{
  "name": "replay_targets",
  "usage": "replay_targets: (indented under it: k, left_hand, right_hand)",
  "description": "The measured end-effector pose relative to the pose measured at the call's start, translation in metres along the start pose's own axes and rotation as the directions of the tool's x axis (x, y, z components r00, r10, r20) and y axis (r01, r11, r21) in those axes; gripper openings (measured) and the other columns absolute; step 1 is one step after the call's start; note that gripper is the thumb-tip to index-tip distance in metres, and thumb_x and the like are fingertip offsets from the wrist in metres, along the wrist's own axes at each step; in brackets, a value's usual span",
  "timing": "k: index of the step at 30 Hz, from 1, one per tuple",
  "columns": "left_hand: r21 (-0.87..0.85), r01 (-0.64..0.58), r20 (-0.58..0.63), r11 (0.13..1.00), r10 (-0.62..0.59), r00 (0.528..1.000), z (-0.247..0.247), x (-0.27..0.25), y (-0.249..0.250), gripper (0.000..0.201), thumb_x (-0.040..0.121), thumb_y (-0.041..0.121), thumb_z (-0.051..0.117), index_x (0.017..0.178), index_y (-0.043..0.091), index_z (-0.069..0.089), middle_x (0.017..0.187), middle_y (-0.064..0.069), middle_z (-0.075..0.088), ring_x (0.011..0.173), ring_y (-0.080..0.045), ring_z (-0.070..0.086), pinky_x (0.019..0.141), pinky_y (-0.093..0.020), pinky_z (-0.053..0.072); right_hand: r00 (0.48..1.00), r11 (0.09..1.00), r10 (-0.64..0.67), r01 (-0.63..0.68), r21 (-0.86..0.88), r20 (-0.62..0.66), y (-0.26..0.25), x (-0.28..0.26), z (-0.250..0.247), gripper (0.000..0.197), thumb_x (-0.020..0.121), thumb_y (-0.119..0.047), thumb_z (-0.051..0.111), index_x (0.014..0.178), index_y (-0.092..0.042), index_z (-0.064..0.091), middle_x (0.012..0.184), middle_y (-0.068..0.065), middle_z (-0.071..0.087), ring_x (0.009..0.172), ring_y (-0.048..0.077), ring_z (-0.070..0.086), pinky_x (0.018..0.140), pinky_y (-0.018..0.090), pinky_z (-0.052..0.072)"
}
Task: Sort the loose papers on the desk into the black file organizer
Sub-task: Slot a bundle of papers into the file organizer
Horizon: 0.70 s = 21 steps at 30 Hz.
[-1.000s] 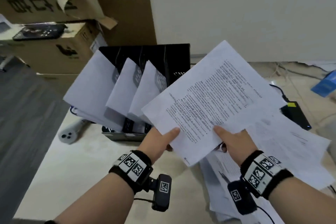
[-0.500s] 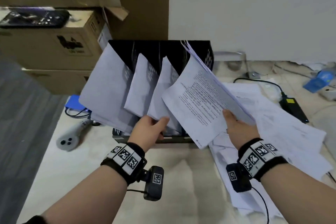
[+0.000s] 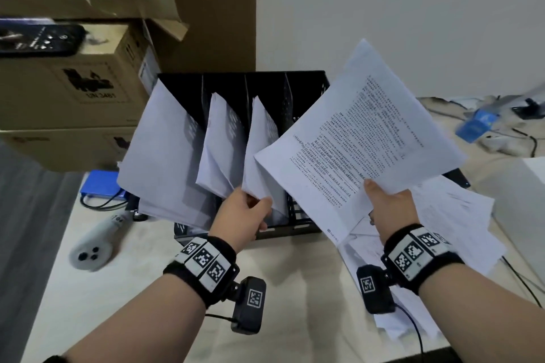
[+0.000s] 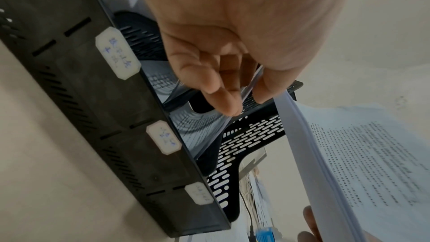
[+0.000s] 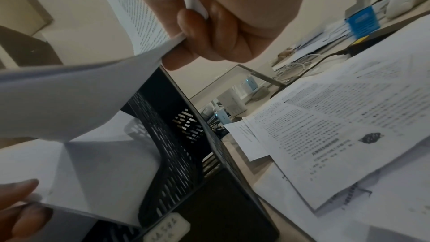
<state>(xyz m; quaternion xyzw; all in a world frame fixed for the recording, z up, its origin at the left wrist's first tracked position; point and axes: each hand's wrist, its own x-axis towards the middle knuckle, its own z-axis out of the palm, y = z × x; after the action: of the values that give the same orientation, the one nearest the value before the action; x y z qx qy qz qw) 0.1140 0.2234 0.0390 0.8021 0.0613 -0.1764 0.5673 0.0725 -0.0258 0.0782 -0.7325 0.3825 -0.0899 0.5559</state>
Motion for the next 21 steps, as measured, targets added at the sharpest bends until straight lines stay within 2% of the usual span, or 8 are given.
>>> replay_targets:
  k: [1,3,5,8,11,14,18,21]
  left_hand:
    - [-0.007,-0.039,0.003,0.999,0.039,0.999,0.0,-0.003,0.002,0.017,0.092,0.03,0.063,0.106,0.021,0.06,0.079,-0.005,0.072,0.057,-0.013,0.066,0.048,-0.026,0.049]
    - [0.011,-0.165,0.036,0.986,0.164,0.986,0.002,-0.006,0.005,0.041,0.092,0.027,0.063,0.127,0.041,0.048,0.081,0.001,0.069,0.06,-0.015,0.064,0.052,-0.029,0.052]
    - [0.12,-0.288,0.08,0.95,0.28,0.957,0.009,-0.005,0.008,0.063,0.093,0.029,0.061,0.143,0.053,0.032,0.081,0.005,0.065,0.065,-0.016,0.061,0.061,-0.032,0.053]
    - [0.276,-0.398,0.172,0.875,0.362,0.916,0.024,0.001,0.017,0.071,0.095,0.032,0.057,0.152,0.054,0.02,0.087,0.01,0.059,0.068,-0.008,0.057,0.062,-0.028,0.048]
    - [0.332,-0.447,0.263,0.831,0.374,0.889,0.037,0.007,0.028,0.074,0.093,0.026,0.053,0.153,0.051,0.017,0.093,0.013,0.06,0.076,-0.002,0.056,0.067,-0.026,0.047]
    - [0.347,-0.451,0.287,0.822,0.365,0.886,0.043,0.009,0.033,0.076,0.091,0.021,0.052,0.153,0.049,0.017,0.095,0.008,0.061,0.084,-0.007,0.059,0.075,-0.034,0.055]
    - [0.344,-0.439,0.296,0.83,0.348,0.89,0.046,0.01,0.03,0.076,0.092,0.02,0.051,0.153,0.05,0.017,0.101,0.005,0.059,0.09,-0.009,0.059,0.082,-0.035,0.055]
    - [0.35,-0.435,0.292,0.83,0.345,0.892,0.048,0.012,0.026,0.077,0.092,0.022,0.052,0.152,0.053,0.015,0.104,0.006,0.056,0.094,-0.009,0.057,0.084,-0.035,0.055]
  right_hand:
    - [1.0,1.0,0.006,-0.005,0.023,-0.009,0.0,0.0,0.0,0.026,0.091,-0.039,0.069,0.101,-0.019,0.057,0.09,-0.001,0.063,0.081,0.022,0.058,0.095,0.047,0.052]
    - [0.999,0.999,0.012,-0.01,0.045,-0.044,0.0,0.0,0.001,0.022,0.092,-0.036,0.069,0.101,-0.02,0.057,0.089,-0.002,0.061,0.088,0.023,0.059,0.1,0.047,0.051]
    - [0.997,0.997,0.033,-0.028,0.068,-0.074,0.0,0.0,0.0,0.025,0.093,-0.036,0.069,0.104,-0.017,0.057,0.097,0.001,0.063,0.098,0.029,0.063,0.103,0.048,0.049]
    - [0.993,0.997,0.042,-0.034,0.07,-0.111,0.001,0.0,-0.002,0.017,0.094,-0.033,0.067,0.089,-0.026,0.053,0.109,0.006,0.065,0.105,0.031,0.064,0.106,0.047,0.048]
    - [0.984,0.996,0.059,-0.048,0.07,-0.17,0.004,0.0,-0.007,0.028,0.094,-0.036,0.066,0.101,-0.014,0.051,0.107,0.011,0.063,0.097,0.027,0.06,0.099,0.038,0.048]
    - [0.974,0.996,0.088,-0.079,0.048,-0.207,0.007,0.001,-0.012,0.034,0.092,-0.041,0.067,0.1,-0.012,0.05,0.106,0.013,0.063,0.1,0.031,0.062,0.101,0.043,0.049]
    - [0.974,0.997,0.078,-0.069,0.046,-0.215,0.005,0.0,-0.016,0.026,0.093,-0.036,0.068,0.079,-0.027,0.047,0.104,0.007,0.063,0.094,0.026,0.06,0.105,0.047,0.048]
    - [0.971,0.996,0.088,-0.08,0.048,-0.222,0.006,0.001,-0.016,0.026,0.092,-0.037,0.069,0.093,-0.017,0.053,0.11,0.009,0.066,0.096,0.029,0.061,0.104,0.048,0.049]
